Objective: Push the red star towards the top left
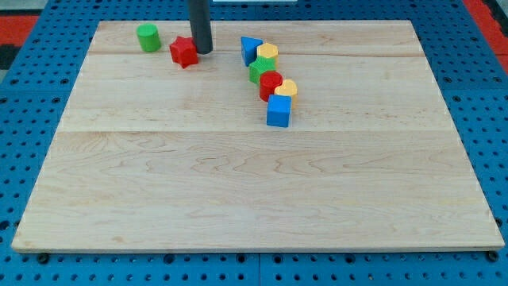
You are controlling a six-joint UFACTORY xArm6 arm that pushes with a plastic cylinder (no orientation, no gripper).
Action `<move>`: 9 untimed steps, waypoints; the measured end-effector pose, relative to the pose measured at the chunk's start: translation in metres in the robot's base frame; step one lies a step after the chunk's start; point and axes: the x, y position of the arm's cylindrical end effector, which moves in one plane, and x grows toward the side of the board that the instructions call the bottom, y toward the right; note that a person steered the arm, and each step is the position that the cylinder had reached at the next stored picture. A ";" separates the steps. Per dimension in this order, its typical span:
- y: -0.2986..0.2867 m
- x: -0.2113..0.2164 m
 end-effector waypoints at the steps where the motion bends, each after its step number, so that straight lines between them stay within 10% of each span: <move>1: -0.019 0.016; 9: -0.052 0.020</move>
